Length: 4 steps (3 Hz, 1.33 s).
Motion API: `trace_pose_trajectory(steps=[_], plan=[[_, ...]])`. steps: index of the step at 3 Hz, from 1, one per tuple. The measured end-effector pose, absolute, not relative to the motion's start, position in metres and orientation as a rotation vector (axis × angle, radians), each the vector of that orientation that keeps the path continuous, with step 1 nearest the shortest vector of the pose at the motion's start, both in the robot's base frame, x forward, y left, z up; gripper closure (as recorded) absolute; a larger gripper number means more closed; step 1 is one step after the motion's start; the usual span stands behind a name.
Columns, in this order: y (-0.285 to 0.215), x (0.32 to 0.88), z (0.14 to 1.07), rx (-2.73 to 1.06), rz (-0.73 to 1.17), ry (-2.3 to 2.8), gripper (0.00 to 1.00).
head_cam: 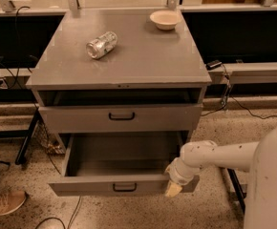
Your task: Open middle drawer
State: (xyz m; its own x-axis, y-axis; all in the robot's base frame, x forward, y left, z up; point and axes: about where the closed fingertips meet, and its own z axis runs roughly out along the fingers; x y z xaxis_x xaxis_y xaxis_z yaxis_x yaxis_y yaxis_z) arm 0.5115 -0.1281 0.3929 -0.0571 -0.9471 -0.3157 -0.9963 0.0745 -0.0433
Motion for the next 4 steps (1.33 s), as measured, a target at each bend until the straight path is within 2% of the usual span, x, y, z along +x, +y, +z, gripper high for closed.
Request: trace_pose_trajectory(steps=[1, 2, 3, 4], plan=[[-0.135, 0.496, 0.406, -1.915, 0.241, 2.100, 0.65], [-0.142, 0.464, 0.411, -1.867, 0.261, 2.136, 0.96], [-0.147, 0.432, 0.404, -1.814, 0.324, 2.177, 1.00], [-0.147, 0.432, 0.404, -1.814, 0.325, 2.177, 1.00]])
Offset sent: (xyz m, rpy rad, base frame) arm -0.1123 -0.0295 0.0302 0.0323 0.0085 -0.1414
